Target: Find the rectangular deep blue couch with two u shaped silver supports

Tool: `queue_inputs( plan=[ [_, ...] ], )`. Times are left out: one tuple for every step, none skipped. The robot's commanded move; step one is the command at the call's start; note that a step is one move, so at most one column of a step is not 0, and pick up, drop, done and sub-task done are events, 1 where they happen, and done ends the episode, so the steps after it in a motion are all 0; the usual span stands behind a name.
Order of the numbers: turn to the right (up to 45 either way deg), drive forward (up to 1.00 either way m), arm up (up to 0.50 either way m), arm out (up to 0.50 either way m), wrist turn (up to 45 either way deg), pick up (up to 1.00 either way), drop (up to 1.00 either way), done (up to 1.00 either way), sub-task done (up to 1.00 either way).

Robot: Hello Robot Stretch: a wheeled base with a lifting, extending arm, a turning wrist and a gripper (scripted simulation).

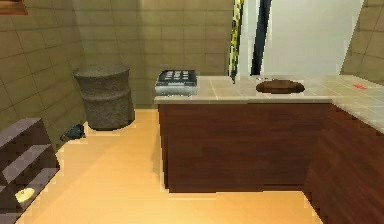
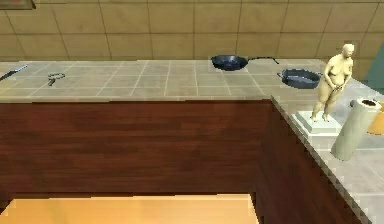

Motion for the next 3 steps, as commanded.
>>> queue_inputs(
  plan=[
    [0.0, 0.10, 0.00, 0.00, 0.0, 0.00, 0.00, 0.00, 0.00],
    [-45.0, 0.00, 0.00, 0.00, 0.0, 0.00, 0.00, 0.00, 0.00],
    [-45.0, 0.00, 0.00, 0.00, 0.0, 0.00, 0.00, 0.00, 0.00]
  ],
)
